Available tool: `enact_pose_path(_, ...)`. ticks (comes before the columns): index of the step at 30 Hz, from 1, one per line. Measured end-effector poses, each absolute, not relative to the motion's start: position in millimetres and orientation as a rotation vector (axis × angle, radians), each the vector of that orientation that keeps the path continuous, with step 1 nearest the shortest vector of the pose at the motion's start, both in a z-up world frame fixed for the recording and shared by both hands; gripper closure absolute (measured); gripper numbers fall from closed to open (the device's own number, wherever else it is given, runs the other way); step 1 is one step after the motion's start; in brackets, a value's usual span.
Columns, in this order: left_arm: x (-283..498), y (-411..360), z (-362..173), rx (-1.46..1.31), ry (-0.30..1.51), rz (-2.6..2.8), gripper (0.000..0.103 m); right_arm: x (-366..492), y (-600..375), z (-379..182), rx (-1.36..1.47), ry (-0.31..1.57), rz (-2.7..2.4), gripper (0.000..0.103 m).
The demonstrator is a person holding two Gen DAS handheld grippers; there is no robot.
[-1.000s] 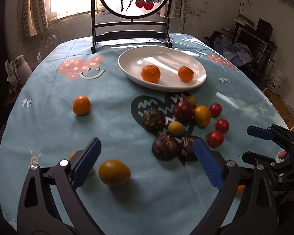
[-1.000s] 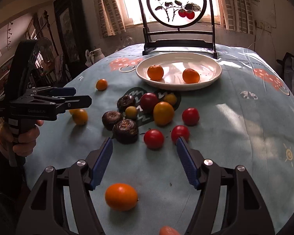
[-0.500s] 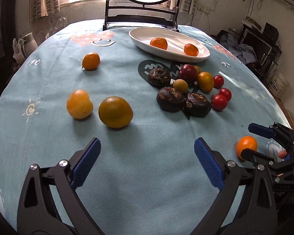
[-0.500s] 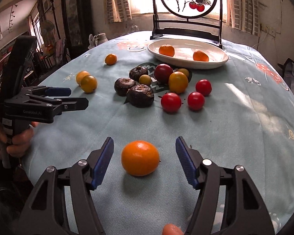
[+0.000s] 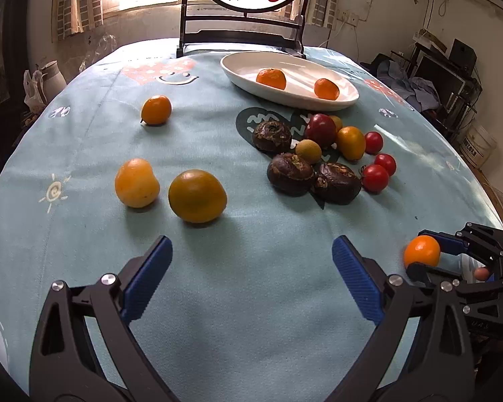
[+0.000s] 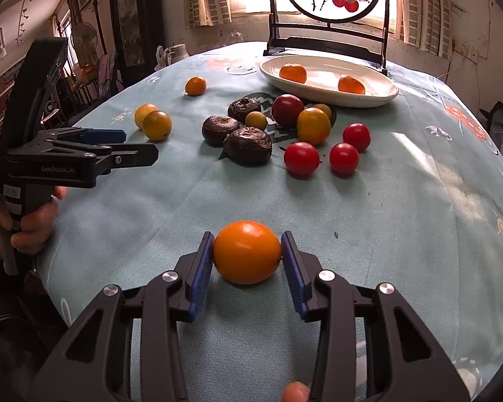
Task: Organize fruits
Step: 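Grasp an orange with the right tool while the left tool grasps a yellow citrus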
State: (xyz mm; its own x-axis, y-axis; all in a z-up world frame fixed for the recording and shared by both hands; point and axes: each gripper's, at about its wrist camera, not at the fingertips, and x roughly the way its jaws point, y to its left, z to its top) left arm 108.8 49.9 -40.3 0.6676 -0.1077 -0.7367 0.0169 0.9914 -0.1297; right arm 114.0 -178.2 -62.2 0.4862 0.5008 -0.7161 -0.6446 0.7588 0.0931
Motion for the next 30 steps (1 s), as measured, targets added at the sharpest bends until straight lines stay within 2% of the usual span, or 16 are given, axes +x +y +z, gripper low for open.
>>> enact_pose_path(3, 110, 54, -38, -0.126, 0.824, -0.105, 0.007, 116, -180, -62, -0.178, 0.807, 0.707, 0.062)
enact_pose_path(7, 119, 52, -24, 0.091, 0.772, -0.063, 0.03, 119, -181, -62, -0.16, 0.814, 0.715, 0.062)
enact_pose_path(10, 131, 50, -18, 0.228, 0.777, -0.145, 0.04, 122, -184, -63, -0.127, 0.828, 0.729, 0.062)
enact_pose_path(15, 141, 42, -27, 0.403, 0.805, -0.199, 0.041, 126, -189, -63, -0.081, 0.846, 0.746, 0.062)
enact_pose_path(20, 147, 47, -38, 0.441, 0.841, -0.199, 0.042, 127, -188, -63, -0.078, 0.848, 0.753, 0.062)
enact_pose_path(25, 149, 49, -45, 0.459, 0.853, -0.178, 0.058, 127, -189, -63, -0.073, 0.85, 0.756, 0.062)
enact_pose_path(30, 146, 50, -45, 0.464, 0.843, -0.17, 0.059, 127, -189, -63, -0.073, 0.85, 0.756, 0.062)
